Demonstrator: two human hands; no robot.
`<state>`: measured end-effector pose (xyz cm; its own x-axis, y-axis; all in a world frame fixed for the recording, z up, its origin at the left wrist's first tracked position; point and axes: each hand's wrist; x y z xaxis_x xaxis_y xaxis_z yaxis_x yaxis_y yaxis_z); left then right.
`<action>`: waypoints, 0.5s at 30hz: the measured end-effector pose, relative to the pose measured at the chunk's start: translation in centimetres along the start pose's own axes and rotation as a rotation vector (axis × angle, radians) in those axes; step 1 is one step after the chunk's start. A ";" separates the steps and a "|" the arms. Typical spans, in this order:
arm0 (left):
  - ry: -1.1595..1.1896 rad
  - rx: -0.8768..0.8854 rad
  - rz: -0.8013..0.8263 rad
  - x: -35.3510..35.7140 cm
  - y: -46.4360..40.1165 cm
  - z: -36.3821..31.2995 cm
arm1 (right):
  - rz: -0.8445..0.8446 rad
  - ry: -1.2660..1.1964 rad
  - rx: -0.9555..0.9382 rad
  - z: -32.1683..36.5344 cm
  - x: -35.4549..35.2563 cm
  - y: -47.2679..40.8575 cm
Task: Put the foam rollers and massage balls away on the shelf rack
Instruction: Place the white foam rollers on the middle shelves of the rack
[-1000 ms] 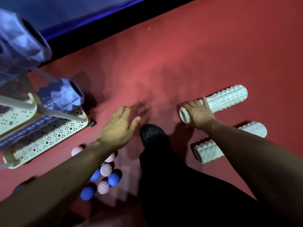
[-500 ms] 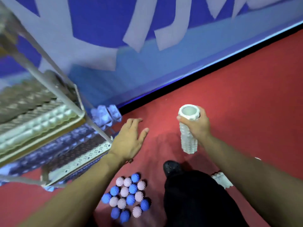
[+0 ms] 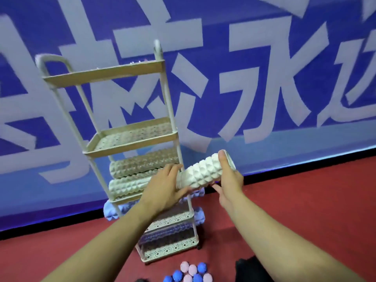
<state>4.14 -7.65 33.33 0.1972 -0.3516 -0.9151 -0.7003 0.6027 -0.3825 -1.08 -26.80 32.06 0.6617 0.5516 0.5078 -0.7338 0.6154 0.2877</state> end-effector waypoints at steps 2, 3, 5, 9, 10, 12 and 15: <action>-0.072 -0.008 -0.066 -2.5 0.8 1.2 | 0.019 -0.042 0.030 0.1 2.6 2.3; -0.113 -0.009 -0.081 -3.6 1.2 1.8 | 0.032 -0.062 0.039 0.2 3.7 3.3; -0.183 0.000 -0.104 -5.7 1.9 3.3 | 0.054 -0.097 0.057 0.4 5.9 5.1; -0.260 0.019 -0.156 -9.3 2.2 5.7 | 0.108 -0.149 0.098 0.7 9.8 7.6; -0.281 0.017 -0.159 -10.2 1.9 6.2 | 0.130 -0.162 0.103 0.9 10.8 7.9; -0.348 0.019 -0.149 -11.7 0.9 7.1 | 0.163 -0.178 0.113 1.4 12.5 8.3; -0.428 0.027 -0.138 -13.4 -0.9 8.7 | 0.221 -0.157 0.105 2.4 14.8 7.9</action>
<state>8.11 2.72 44.82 0.5576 -0.1053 -0.8234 -0.6305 0.5915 -0.5026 2.58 -15.13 43.74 0.4577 0.5670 0.6849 -0.8751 0.4233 0.2344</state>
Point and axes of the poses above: each hand's wrist, its own y-axis away from the middle knuckle, its own x-axis out of the palm, z = x × y, and after that the axes turned 2 degrees about -z, right-handed
